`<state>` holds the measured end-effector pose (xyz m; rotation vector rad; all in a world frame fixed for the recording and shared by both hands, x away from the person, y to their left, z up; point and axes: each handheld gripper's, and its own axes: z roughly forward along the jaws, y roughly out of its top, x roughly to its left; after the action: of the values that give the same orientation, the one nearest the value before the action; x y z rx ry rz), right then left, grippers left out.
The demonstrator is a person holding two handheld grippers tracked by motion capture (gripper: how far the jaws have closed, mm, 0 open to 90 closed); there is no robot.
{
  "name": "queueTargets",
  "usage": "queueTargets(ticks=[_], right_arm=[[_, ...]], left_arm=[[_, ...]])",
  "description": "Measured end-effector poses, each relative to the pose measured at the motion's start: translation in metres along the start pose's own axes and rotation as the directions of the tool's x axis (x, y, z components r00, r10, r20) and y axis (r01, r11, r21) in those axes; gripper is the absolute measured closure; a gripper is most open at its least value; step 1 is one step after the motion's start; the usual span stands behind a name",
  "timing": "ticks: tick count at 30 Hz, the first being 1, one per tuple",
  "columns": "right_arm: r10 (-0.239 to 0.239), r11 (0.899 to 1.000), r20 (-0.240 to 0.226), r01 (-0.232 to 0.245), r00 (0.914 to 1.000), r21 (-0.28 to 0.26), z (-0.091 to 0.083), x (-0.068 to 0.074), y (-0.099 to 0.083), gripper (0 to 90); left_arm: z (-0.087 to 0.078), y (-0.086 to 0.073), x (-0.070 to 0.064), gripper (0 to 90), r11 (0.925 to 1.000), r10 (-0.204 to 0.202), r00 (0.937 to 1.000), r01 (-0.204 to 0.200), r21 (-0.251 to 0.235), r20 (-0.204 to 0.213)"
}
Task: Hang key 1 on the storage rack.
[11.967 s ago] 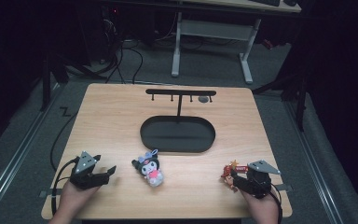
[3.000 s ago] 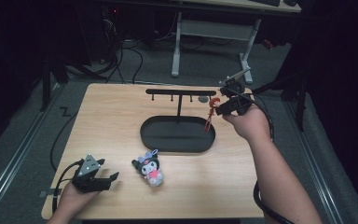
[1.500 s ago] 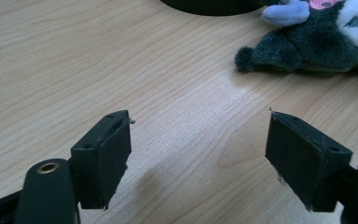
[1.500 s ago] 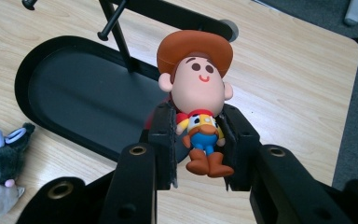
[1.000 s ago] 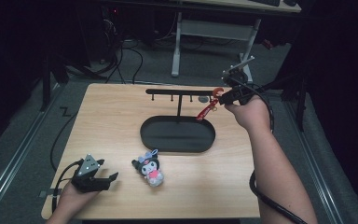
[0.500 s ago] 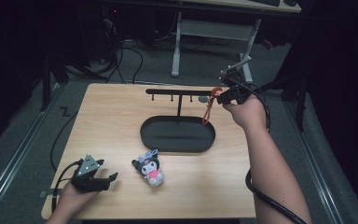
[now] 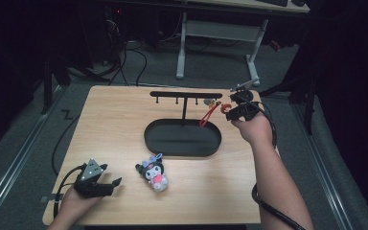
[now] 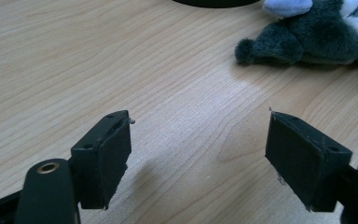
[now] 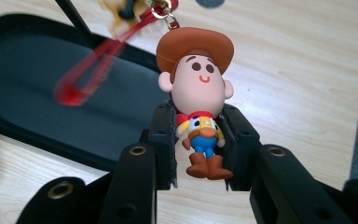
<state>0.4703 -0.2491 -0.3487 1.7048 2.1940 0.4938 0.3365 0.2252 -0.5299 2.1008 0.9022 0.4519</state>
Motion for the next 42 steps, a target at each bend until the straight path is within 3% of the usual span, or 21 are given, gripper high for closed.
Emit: queueTargets(ticks=[11,19,23,27,31,35,38,42], right_arm=[[0.018,1.000,-0.071,-0.019,0.9973,-0.008,0.036,0.004,-0.016,69.5],[0.037,0.998,-0.098,-0.042,0.9945,-0.045,0.047,0.006,-0.026,49.2],[0.024,0.997,-0.105,-0.031,0.9942,-0.067,0.047,0.007,-0.041,47.1],[0.019,0.994,-0.129,-0.033,0.9915,-0.109,0.047,0.007,-0.062,46.3],[0.012,0.982,-0.166,-0.043,0.9861,-0.185,0.046,0.011,-0.093,43.8],[-0.022,0.966,-0.184,-0.026,0.9827,-0.257,0.052,0.021,-0.128,42.3],[-0.020,0.958,-0.219,-0.045,0.9755,-0.285,0.060,0.027,-0.155,41.7],[-0.033,0.945,-0.228,-0.044,0.9731,-0.323,0.069,0.038,-0.187,40.6]], left_arm=[[0.002,0.000,-0.002,22.9,0.9998,0.011,0.9999,-0.011,0.018,0.003],[0.003,-0.001,-0.002,23.2,0.9998,0.013,0.9999,-0.013,0.013,-0.001],[0.004,0.000,-0.004,23.9,0.9999,0.010,1.0000,-0.010,0.011,0.002],[0.004,0.001,-0.006,25.7,0.9999,0.015,0.9999,-0.015,0.005,0.000],[0.002,0.003,-0.009,30.8,0.9997,0.011,0.9999,-0.011,-0.022,-0.002],[0.002,0.005,-0.012,36.5,0.9984,-0.014,0.9999,0.014,-0.055,-0.005],[0.002,0.006,-0.014,41.1,0.9957,-0.054,0.9986,0.053,-0.075,-0.001],[0.006,0.011,-0.019,48.2,0.9934,-0.086,0.9959,0.083,-0.079,-0.028]])
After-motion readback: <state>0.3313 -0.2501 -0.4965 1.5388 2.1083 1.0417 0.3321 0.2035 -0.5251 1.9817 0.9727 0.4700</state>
